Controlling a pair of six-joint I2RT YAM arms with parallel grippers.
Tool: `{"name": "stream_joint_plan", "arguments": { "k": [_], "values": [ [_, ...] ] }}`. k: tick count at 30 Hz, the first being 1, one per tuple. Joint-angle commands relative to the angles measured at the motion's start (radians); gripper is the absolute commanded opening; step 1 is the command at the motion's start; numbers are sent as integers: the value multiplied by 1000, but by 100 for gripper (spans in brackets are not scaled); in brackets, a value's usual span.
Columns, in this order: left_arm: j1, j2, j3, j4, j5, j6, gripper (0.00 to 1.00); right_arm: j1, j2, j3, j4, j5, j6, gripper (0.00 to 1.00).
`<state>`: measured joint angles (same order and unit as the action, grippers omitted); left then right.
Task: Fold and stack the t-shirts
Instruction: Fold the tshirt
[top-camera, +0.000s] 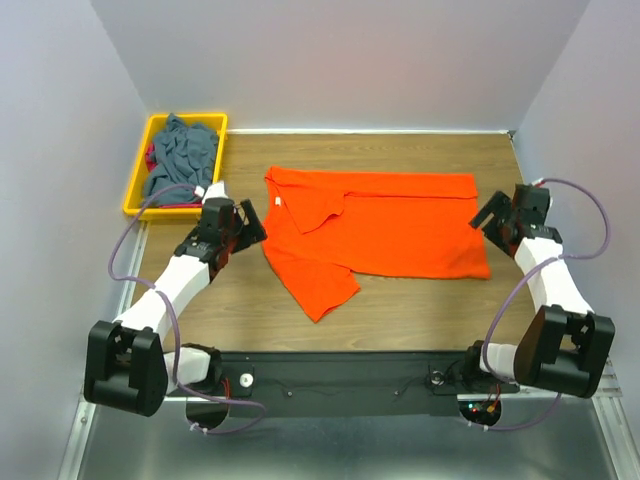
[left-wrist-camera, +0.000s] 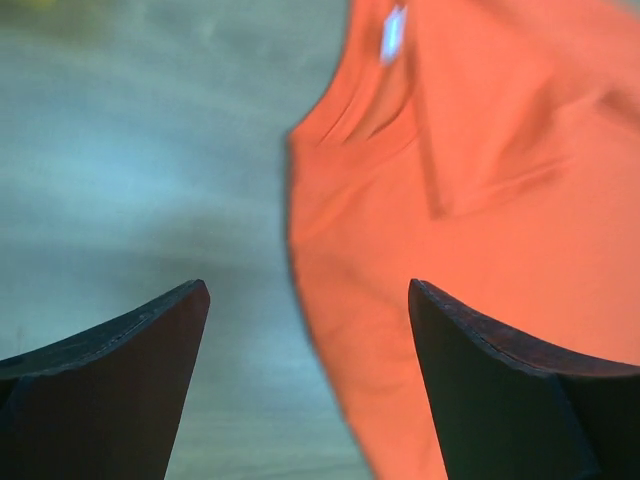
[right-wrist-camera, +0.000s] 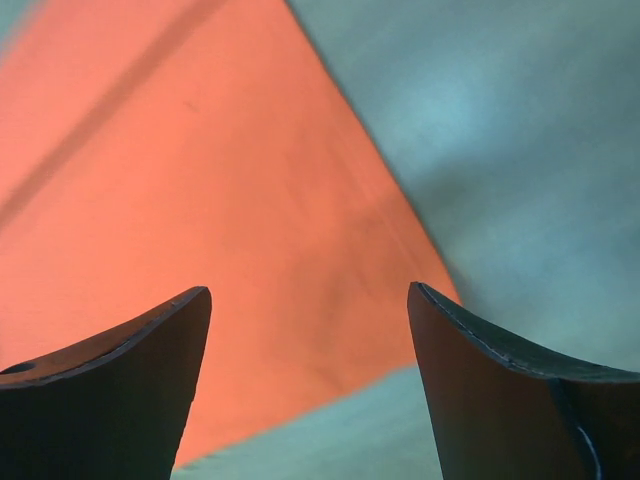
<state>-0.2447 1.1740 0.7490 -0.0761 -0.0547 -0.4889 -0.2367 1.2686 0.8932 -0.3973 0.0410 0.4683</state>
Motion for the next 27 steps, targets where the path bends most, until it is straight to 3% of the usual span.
{"name": "stream_joint_plan", "arguments": {
  "k": [1,6,12,27],
  "values": [
    [-13,5,-43,-40,-24,-43,83,-10,-61,-77,-109,121,10,82],
    [-53,71,-10,-41,-50,-39,75,-23,-86,-143,-124,174,24,75],
    [-102,177,24,-21,-36,-40,71,-50,4,-134,-115,103,70,66],
    [-160,291,64,-59,-66,-50,59,-65,43,-166,-74,76,76,64]
  ]
}}
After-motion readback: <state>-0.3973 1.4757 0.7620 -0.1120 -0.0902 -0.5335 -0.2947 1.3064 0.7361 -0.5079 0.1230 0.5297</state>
